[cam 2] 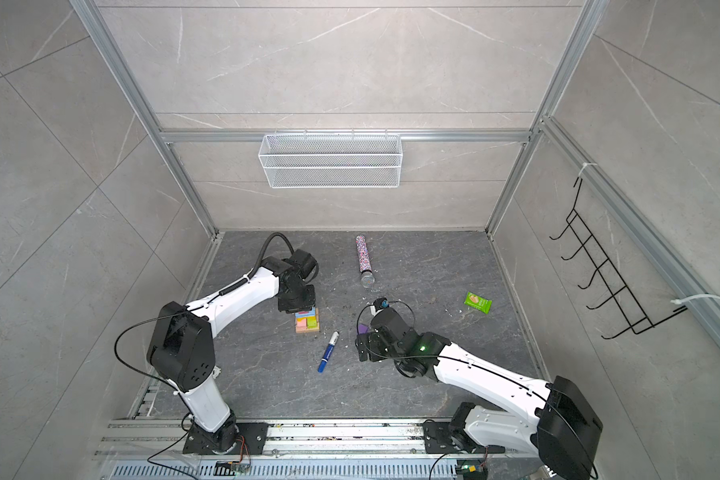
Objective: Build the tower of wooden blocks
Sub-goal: 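Carry the magenta cube with the left gripper over the light blue block, then lower the magenta cube onto the light blue block and open the left gripper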
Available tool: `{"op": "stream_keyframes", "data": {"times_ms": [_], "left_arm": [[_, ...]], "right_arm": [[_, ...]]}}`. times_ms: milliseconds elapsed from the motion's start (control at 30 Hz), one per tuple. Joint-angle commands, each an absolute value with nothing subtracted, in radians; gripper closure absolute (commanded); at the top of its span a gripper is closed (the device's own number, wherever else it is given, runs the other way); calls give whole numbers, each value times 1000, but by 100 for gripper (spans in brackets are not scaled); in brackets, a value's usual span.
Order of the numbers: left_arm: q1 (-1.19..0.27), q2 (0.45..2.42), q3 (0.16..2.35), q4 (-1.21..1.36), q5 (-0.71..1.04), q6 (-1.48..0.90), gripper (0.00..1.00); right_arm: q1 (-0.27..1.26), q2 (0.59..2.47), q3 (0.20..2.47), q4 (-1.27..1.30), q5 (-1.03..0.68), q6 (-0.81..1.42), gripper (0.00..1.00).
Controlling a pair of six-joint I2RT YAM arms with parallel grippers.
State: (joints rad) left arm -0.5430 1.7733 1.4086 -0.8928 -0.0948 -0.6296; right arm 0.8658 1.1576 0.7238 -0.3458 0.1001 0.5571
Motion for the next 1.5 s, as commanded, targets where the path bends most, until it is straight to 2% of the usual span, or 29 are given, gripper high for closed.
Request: {"op": "stream_keyframes", "data": {"times_ms": [0, 1467], "left_arm": [[-538, 1759, 1416, -894, -92, -650, 92], [-538, 1796, 1403, -891, -93, -655, 88]], "right_arm": [[871, 1168, 745, -344, 109, 568, 5], [873, 1172, 740, -351, 114, 569, 6]]}}
